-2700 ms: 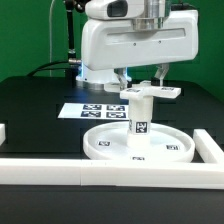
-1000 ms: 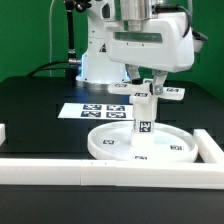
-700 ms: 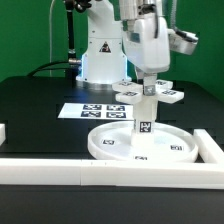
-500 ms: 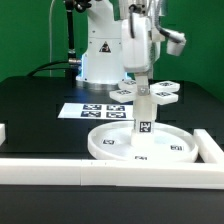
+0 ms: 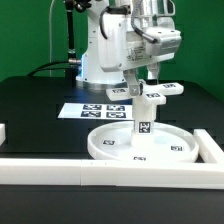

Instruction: Assemble round table

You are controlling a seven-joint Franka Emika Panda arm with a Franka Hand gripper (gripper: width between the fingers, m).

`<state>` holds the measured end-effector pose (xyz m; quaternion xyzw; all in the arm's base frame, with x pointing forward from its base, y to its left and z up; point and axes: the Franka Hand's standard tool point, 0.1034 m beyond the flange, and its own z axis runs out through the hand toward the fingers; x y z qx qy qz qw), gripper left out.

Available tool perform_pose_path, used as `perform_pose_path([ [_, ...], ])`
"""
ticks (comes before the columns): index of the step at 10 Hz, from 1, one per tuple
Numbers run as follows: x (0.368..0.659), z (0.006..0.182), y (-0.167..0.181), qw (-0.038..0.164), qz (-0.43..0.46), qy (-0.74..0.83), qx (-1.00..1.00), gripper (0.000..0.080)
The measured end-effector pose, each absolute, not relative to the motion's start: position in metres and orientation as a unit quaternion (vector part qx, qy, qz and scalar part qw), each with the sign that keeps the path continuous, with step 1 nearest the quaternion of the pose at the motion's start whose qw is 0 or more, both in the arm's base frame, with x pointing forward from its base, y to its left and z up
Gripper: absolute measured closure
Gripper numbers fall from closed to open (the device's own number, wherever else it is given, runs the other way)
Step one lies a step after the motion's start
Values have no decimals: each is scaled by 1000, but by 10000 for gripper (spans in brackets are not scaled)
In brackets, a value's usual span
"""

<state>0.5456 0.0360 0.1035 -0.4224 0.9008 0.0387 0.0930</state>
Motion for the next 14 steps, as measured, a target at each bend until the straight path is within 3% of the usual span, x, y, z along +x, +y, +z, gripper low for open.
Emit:
perform_pose_path([
  [3,546,103,37,96,38,895,-434,344],
  [4,545,103,38,96,39,888,-448,199],
  [6,547,116,45,99,51,859,-500,159],
  [8,553,127,50,107,56,838,-532,152],
  [10,552,124,50,106,51,817,-564,150],
  [12,548,119,57,82,38,722,-686,150],
  [14,550,123,64,78,35,591,-802,150],
])
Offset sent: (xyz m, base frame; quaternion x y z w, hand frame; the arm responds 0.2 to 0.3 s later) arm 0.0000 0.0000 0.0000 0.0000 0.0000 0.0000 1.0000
